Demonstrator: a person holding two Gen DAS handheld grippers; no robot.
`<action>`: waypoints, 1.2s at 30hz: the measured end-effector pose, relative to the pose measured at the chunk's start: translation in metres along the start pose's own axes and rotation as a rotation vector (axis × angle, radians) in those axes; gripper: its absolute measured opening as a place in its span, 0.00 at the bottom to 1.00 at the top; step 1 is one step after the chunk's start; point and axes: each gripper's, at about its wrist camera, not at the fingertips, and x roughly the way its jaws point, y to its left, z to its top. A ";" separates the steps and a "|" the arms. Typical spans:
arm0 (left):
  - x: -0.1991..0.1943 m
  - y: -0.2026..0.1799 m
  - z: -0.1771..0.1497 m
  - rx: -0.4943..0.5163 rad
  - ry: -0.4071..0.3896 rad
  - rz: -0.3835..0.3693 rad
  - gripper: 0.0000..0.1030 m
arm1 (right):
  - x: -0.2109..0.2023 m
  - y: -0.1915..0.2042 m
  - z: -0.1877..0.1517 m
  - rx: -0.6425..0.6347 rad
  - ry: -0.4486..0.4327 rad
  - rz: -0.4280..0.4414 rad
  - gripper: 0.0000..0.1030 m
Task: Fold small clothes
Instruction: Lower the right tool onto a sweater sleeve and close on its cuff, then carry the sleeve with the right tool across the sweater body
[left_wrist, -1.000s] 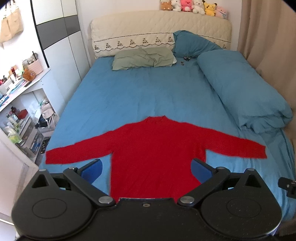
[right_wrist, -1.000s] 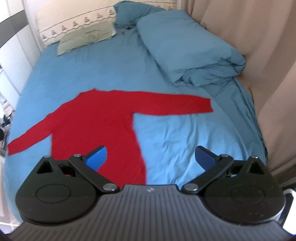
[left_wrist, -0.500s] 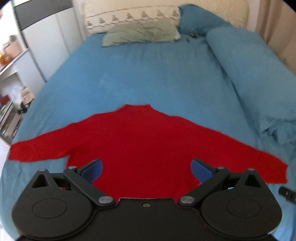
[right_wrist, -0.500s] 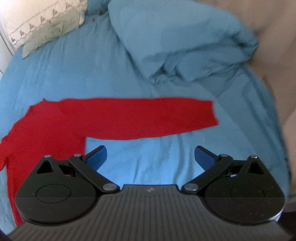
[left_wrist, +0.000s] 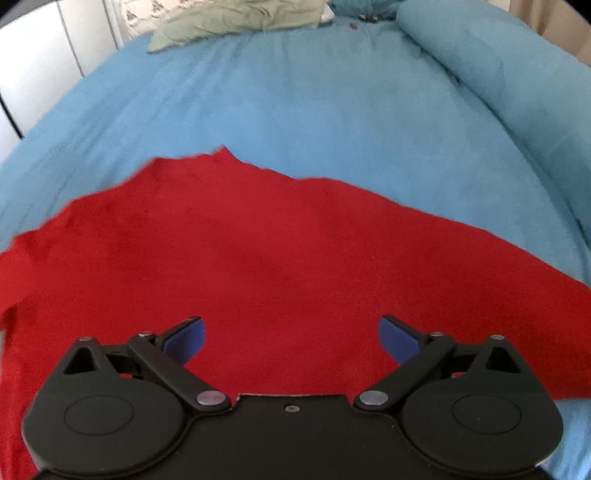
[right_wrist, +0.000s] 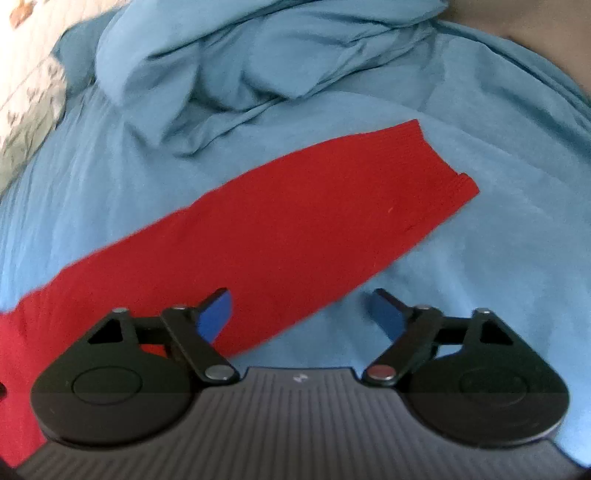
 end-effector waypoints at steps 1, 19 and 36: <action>0.010 -0.002 0.003 0.004 0.004 -0.005 0.95 | 0.003 -0.002 0.001 0.019 -0.019 0.004 0.89; 0.060 0.011 0.041 0.042 0.087 -0.013 0.98 | -0.035 0.070 0.024 -0.055 -0.295 0.028 0.20; 0.020 0.281 0.013 -0.133 0.098 0.181 0.98 | -0.042 0.413 -0.170 -0.958 -0.160 0.693 0.19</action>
